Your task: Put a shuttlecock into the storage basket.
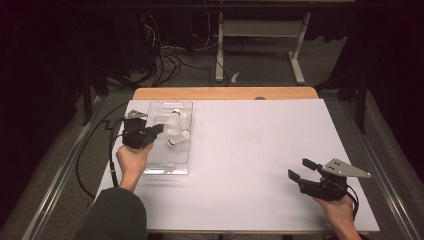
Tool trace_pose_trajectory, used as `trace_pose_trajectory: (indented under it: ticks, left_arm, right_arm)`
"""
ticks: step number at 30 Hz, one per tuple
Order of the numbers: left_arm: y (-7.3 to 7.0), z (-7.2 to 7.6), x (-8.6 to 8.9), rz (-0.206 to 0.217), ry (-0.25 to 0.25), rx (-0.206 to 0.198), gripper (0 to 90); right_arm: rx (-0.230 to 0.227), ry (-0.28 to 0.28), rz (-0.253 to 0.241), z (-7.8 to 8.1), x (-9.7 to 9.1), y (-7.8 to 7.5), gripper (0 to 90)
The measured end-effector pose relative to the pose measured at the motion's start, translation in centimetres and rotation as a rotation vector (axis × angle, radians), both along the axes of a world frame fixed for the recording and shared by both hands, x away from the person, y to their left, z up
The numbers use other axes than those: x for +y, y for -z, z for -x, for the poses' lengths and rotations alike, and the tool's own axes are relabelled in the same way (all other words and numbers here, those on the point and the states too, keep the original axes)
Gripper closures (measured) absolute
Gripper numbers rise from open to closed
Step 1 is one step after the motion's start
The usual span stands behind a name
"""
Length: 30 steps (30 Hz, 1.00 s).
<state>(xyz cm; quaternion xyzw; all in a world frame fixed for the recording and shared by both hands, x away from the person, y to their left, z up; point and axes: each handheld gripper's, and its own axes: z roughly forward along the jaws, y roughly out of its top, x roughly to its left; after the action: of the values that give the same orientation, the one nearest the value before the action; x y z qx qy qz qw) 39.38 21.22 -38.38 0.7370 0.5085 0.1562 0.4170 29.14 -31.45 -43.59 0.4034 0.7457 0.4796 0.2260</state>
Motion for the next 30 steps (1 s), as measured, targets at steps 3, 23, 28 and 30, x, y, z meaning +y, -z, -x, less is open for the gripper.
trace_pose_trajectory:
  ticks: [3, 23, 28, 30]
  left_arm:
    - [0.2, -0.3, 0.2, -0.007, -0.012, 0.006, 89.8]
    - [1.0, -2.2, 1.0, -0.057, -0.084, 0.045, 89.6]
    - [1.2, -2.5, 1.2, -0.051, -0.1, 0.057, 83.3]
    - [1.2, -2.5, 1.1, -0.049, -0.096, 0.055, 75.5]
  right_arm:
    - [0.002, 0.0, -0.001, 0.0, 0.0, 0.0, 30.9]
    - [0.0, 0.0, 0.0, 0.0, 0.0, 0.0, 30.9]
    - [-0.001, 0.0, 0.0, 0.0, 0.0, 0.0, 30.9]
    - [0.0, 0.0, 0.0, 0.0, 0.0, 0.0, 30.9]
